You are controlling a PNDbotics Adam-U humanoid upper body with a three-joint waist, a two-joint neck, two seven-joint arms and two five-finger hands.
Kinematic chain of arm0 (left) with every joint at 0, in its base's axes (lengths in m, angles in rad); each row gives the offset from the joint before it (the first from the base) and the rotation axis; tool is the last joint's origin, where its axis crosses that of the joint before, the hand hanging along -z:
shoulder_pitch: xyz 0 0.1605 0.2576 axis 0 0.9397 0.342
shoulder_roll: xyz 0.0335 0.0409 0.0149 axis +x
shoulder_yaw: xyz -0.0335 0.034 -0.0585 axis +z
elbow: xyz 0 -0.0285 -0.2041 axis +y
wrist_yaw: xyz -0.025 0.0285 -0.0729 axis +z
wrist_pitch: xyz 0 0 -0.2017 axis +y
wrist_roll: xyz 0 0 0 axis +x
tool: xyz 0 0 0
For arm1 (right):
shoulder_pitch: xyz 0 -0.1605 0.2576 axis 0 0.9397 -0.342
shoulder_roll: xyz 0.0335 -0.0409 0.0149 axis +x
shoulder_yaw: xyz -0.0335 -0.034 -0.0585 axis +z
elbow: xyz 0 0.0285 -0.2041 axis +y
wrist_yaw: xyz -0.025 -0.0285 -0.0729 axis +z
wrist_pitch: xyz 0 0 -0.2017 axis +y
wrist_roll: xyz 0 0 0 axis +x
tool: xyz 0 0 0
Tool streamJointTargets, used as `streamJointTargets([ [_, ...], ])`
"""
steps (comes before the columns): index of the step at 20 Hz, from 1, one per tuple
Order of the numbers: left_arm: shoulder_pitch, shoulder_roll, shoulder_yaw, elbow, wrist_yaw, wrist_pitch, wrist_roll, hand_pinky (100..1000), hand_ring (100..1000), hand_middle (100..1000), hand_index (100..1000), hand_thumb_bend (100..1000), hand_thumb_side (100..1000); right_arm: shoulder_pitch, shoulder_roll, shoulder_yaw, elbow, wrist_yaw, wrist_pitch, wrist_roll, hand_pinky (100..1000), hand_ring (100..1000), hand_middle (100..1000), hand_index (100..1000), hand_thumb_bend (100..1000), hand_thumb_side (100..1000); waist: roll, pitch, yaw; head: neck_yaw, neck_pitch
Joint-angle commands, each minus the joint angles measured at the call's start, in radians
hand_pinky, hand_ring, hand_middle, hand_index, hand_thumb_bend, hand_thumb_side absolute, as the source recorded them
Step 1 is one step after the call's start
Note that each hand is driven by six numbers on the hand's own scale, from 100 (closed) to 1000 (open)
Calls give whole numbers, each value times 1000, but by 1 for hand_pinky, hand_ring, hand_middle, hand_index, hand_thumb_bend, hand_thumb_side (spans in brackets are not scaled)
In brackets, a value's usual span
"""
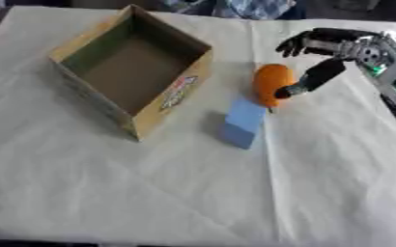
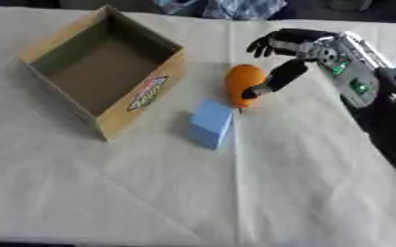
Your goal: Pick up objects on the table and place them in the box.
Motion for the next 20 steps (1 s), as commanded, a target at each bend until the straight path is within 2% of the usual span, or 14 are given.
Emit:
streamJointTargets([
  [1, -4, 15, 2, -14, 1, 1, -6, 604, 814, 1000, 695, 305, 981, -26, -9, -9, 32, 7, 6, 0, 827, 836, 789, 936, 655, 568, 4, -15, 2, -2, -8],
  [8, -5, 13, 1, -14, 1, 4, -12, 603, 814, 1000, 695, 303, 980, -32, 6, -9, 60, -41, 20, -5, 760, 802, 766, 887, 544, 513, 3, -14, 3, -3, -7],
  [12, -5, 12, 1, -14, 0, 4, -14, 603, 814, 1000, 695, 301, 978, -36, 12, -1, 73, -54, 32, -1, 737, 789, 759, 880, 468, 428, 3, -14, 4, -4, -8],
  [14, -5, 12, 1, -14, 0, 3, -14, 603, 815, 1000, 695, 301, 980, -37, 15, 2, 81, -57, 35, 4, 729, 789, 756, 877, 365, 338, 3, -13, 4, -4, -8],
  [15, -5, 12, 1, -14, 0, 3, -14, 603, 815, 1000, 695, 301, 980, -37, 16, 3, 83, -61, 37, 7, 727, 788, 753, 875, 335, 321, 3, -13, 4, -4, -8],
  [16, -5, 12, 1, -14, 0, 4, -14, 603, 815, 1000, 695, 300, 980, -38, 16, 2, 85, -65, 40, 7, 718, 785, 739, 867, 219, 404, 3, -13, 4, -4, -8],
  [18, -5, 12, 1, -14, 0, 3, -15, 603, 815, 1000, 695, 300, 979, -37, 16, -1, 82, -73, 49, -4, 713, 777, 718, 857, 161, 427, 2, -13, 4, -3, -8],
  [20, -5, 12, 1, -14, 0, 4, -15, 603, 815, 1000, 695, 300, 978, -35, 16, -1, 77, -84, 56, -12, 709, 769, 700, 846, 133, 395, 2, -13, 3, -3, -8],
])
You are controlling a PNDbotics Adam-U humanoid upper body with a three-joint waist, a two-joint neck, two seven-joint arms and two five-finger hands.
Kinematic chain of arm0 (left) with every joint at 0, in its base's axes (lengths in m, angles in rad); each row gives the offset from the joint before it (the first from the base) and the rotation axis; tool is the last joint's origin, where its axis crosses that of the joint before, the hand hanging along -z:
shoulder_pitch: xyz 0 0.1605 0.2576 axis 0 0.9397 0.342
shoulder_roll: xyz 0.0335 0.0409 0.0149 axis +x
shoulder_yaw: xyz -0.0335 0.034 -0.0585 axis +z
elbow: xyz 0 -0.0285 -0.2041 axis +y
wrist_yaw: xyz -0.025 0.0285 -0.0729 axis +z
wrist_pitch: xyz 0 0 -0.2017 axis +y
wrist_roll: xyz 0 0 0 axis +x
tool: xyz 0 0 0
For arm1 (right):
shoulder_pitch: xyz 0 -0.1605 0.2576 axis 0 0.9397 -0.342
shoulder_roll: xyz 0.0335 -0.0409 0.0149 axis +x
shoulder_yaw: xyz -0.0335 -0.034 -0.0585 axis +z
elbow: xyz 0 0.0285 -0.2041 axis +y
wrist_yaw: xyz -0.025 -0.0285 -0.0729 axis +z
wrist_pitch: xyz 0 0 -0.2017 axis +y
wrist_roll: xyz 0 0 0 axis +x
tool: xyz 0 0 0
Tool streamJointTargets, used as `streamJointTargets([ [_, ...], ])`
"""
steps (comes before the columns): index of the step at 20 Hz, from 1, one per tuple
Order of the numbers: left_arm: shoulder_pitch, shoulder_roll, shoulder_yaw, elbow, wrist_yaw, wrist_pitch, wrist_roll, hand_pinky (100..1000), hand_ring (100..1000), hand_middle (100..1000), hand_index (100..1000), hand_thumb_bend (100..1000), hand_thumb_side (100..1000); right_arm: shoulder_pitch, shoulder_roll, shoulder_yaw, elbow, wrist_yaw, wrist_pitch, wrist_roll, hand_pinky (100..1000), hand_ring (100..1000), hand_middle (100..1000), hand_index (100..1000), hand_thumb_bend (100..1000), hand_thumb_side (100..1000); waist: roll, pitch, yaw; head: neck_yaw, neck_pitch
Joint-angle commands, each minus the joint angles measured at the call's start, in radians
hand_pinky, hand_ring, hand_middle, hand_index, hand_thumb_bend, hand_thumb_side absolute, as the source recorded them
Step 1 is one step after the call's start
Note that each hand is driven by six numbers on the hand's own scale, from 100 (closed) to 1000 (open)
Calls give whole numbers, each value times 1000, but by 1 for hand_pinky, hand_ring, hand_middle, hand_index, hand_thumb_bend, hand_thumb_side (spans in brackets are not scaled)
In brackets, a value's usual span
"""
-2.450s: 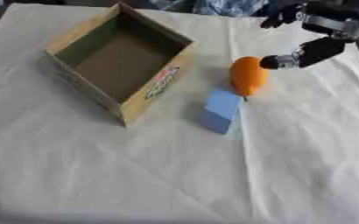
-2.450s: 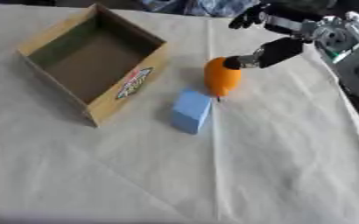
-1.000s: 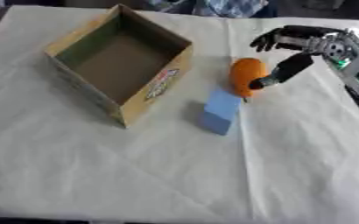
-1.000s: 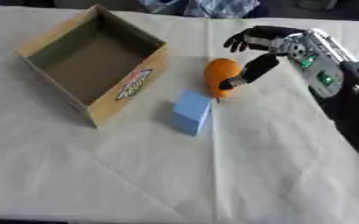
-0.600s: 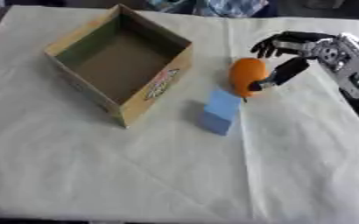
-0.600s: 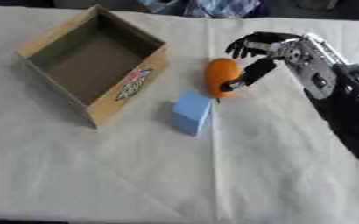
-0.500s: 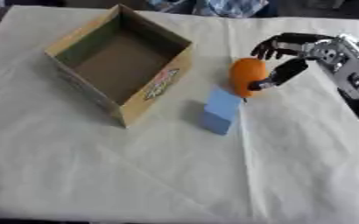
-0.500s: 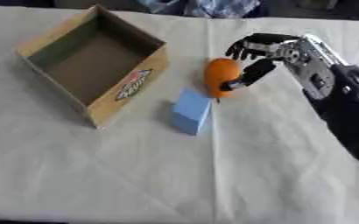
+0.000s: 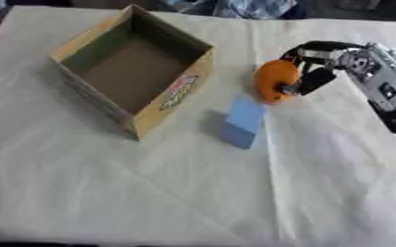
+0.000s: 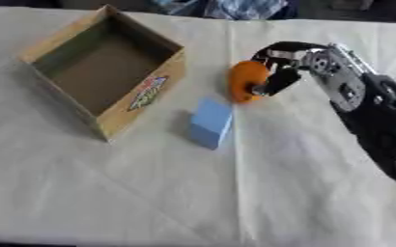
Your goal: Pick up objects on the table and place them in the box.
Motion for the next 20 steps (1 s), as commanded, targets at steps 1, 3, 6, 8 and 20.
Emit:
streamJointTargets([
  [1, -5, 13, 1, -14, 0, -1, -3, 603, 815, 1000, 695, 299, 978, -18, -20, -7, -12, -21, 13, -13, 706, 766, 692, 841, 111, 392, 2, -15, 0, -3, -8],
  [3, -4, 12, 1, -14, 0, -1, -4, 603, 815, 1000, 695, 298, 979, -18, -21, -7, -18, -33, 19, -15, 698, 758, 678, 834, 100, 385, 2, -15, 0, -3, -8],
  [6, -4, 13, 2, -14, 0, 0, -5, 604, 815, 1000, 695, 299, 980, -17, -22, -9, -31, -59, 31, -14, 689, 747, 656, 826, 100, 392, 2, -16, -1, -3, -8],
  [8, -3, 13, 2, -14, 0, 0, -4, 604, 815, 1000, 695, 298, 979, -16, -25, -14, -51, -81, 38, -14, 687, 745, 655, 828, 100, 383, 2, -16, -1, -3, -8],
  [20, -2, 16, 1, -14, 2, -1, -6, 604, 816, 1000, 695, 297, 982, -109, -8, -48, -172, -158, 86, -11, 687, 741, 647, 832, 100, 280, 1, -20, -3, -11, -2],
])
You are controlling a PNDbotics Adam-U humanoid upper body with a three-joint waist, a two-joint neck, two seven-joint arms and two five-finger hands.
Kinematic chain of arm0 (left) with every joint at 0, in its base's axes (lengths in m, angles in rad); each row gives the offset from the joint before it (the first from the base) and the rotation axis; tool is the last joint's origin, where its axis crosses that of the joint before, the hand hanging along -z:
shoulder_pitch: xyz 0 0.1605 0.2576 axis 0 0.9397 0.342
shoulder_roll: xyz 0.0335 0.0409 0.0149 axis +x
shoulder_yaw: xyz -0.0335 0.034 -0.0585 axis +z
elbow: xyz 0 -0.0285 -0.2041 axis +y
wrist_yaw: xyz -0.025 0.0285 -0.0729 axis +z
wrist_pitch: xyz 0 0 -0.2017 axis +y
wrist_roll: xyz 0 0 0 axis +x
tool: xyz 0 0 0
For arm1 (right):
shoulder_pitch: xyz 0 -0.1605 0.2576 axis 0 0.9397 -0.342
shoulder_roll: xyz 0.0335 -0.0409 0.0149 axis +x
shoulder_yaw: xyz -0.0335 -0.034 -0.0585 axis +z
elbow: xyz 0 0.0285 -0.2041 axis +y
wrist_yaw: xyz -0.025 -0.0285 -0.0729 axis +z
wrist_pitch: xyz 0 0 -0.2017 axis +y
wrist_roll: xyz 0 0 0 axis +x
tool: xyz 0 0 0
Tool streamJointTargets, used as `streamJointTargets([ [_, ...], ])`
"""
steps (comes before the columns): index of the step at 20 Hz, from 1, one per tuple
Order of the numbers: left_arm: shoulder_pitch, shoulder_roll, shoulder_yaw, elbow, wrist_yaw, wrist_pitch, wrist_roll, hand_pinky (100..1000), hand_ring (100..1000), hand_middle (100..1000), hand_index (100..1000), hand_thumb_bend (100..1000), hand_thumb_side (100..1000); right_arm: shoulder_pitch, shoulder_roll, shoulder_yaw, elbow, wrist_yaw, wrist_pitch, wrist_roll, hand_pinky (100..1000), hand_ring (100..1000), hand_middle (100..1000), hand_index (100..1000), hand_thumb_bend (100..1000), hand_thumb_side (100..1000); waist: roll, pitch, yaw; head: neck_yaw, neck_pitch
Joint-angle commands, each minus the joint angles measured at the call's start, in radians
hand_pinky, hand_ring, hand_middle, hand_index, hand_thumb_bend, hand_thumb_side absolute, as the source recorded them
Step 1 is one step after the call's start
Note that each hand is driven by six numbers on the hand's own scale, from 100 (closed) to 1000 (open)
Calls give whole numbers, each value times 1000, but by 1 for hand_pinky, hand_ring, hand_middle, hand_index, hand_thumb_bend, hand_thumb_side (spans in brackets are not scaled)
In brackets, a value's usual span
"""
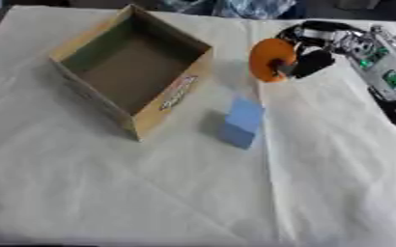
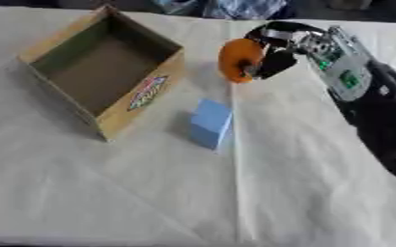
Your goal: Pick up objects on the table and place them in the box.
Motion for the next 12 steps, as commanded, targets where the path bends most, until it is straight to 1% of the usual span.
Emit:
streamJointTargets([
  [1, -2, 16, 1, -14, 2, 0, -3, 604, 816, 1000, 695, 297, 983, -60, 1, -13, -33, -15, 9, 5, 688, 741, 648, 833, 100, 281, 2, -20, 0, -8, -2],
  [4, -2, 16, 0, -14, 3, 0, -4, 604, 816, 1000, 695, 296, 983, -126, 47, -6, -32, -14, 10, 19, 688, 741, 647, 834, 100, 274, 3, -20, 0, -16, -1],
  [5, -2, 16, 0, -14, 3, 0, -4, 604, 817, 1000, 695, 296, 983, -146, 64, -5, -29, -12, 11, 22, 688, 740, 646, 834, 100, 327, 3, -19, 0, -18, -2],
  [6, -2, 15, 0, -14, 3, 0, -4, 604, 817, 1000, 695, 295, 983, -167, 83, -4, -24, -8, 13, 24, 688, 740, 645, 835, 100, 272, 3, -19, 1, -20, -3],
  [11, -3, 13, -3, -14, 6, 0, -6, 604, 817, 1000, 695, 294, 983, -258, 182, 0, 25, 28, 22, 27, 692, 741, 644, 836, 100, 271, 1, -18, 5, -30, -7],
  [12, -4, 13, -3, -14, 7, 0, -7, 604, 817, 1000, 695, 294, 983, -272, 200, 0, 37, 37, 22, 26, 692, 740, 643, 836, 100, 299, 1, -18, 6, -32, -8],
])
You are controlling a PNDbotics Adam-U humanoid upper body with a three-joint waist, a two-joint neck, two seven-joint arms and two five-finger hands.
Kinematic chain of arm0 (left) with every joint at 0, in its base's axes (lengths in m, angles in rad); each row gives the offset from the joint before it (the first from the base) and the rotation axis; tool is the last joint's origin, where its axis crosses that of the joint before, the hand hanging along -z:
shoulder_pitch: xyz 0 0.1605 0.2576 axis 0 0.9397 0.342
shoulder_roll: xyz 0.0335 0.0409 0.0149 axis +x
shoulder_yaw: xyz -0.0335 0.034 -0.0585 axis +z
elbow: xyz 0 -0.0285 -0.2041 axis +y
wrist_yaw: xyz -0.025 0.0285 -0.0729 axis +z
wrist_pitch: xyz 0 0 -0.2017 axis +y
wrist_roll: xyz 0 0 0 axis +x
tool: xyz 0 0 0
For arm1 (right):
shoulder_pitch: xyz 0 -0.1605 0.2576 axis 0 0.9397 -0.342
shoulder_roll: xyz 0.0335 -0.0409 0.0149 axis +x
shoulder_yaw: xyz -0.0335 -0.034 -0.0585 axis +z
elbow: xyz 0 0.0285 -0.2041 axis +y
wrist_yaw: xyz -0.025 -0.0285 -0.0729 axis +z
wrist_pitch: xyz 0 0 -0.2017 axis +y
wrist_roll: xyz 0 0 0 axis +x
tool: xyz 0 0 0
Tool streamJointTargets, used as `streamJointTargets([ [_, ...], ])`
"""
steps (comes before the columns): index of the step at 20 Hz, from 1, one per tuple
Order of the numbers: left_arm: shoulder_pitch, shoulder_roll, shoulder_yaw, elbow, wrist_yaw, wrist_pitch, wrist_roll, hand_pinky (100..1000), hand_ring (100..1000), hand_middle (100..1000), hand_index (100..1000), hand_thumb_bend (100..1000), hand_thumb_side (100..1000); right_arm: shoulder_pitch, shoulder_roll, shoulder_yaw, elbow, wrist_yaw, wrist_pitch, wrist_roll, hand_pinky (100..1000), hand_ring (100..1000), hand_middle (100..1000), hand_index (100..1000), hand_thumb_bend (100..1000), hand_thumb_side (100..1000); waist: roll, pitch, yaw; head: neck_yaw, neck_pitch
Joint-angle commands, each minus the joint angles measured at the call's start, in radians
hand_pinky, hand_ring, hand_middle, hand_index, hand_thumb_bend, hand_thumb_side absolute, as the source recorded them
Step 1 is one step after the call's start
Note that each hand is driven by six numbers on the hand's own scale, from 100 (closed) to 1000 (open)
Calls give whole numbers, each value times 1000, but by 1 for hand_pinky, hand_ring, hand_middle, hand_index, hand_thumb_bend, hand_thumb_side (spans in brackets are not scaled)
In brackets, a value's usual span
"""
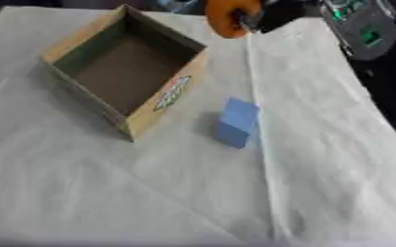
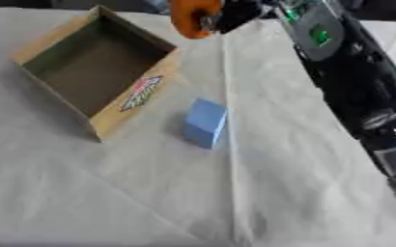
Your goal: Pick up objects on the table and place them in the box.
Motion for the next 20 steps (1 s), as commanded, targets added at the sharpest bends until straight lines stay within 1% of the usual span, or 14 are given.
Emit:
streamJointTargets([
  [1, -6, 12, -3, -14, 4, -3, -4, 604, 817, 1000, 695, 294, 983, -56, 43, -6, 29, 31, 1, -3, 693, 741, 643, 836, 100, 270, 2, -18, 2, -9, -8],
  [5, -9, 10, -6, -14, 7, -4, -7, 604, 817, 1000, 695, 294, 983, -105, 118, 0, 89, 72, -11, -11, 695, 741, 643, 837, 100, 277, 3, -17, 9, -20, -12],
  [9, -13, 8, -9, -14, 10, -6, -9, 604, 818, 1000, 695, 294, 983, -137, 187, 2, 151, 119, -27, -25, 696, 741, 643, 837, 100, 282, 4, -14, 16, -32, -14],
  [15, -20, 4, -13, -14, 15, -7, -15, 604, 818, 1000, 695, 293, 983, -162, 283, 2, 257, 214, -61, -60, 706, 747, 652, 835, 100, 280, 7, -9, 28, -50, -20],
  [20, -25, 1, -15, -14, 19, -8, -19, 604, 818, 1000, 695, 292, 982, -168, 333, 9, 334, 295, -108, -75, 719, 759, 663, 829, 100, 269, 6, -8, 34, -59, -23],
])
